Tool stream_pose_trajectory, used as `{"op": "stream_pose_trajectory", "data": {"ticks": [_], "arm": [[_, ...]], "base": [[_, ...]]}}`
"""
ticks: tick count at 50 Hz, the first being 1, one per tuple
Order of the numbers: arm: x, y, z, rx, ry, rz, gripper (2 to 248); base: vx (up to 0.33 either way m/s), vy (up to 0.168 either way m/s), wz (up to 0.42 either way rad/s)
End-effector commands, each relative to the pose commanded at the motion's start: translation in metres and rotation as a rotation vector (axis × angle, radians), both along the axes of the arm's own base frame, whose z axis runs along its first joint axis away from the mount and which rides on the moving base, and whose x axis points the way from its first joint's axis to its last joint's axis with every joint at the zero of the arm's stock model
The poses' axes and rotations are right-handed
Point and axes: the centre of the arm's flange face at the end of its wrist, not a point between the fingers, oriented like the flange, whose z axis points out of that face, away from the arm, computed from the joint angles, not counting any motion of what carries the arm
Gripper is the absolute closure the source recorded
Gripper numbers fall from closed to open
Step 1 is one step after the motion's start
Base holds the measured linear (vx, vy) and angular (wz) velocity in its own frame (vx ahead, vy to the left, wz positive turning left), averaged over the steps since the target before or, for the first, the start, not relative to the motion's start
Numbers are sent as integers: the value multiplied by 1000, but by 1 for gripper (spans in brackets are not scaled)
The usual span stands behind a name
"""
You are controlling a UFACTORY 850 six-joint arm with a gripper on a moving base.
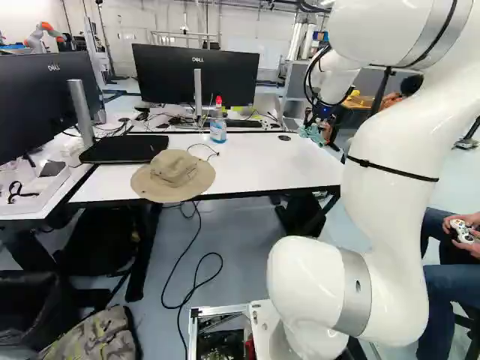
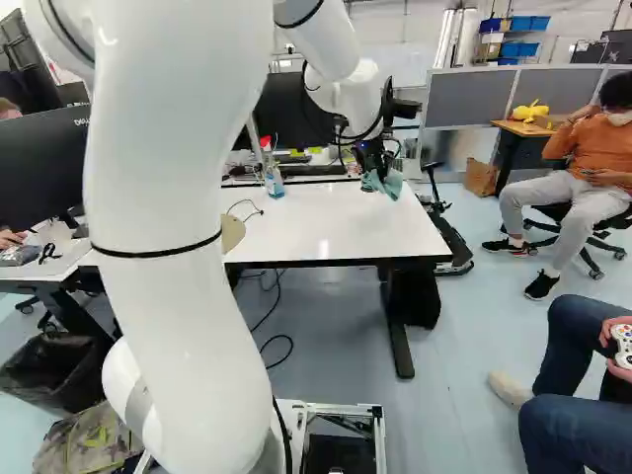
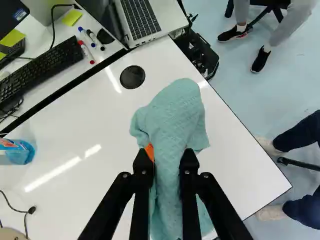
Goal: Clean the table with the green towel
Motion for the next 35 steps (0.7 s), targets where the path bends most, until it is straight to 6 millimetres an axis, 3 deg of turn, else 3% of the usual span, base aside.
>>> {"op": "stream_pose_trajectory", "data": {"ticks": [26, 35], "arm": [[48, -9, -3, -11, -25, 19, 188], [48, -9, -3, -11, -25, 19, 188]], "base": [[0, 0, 0], [0, 0, 0]]}}
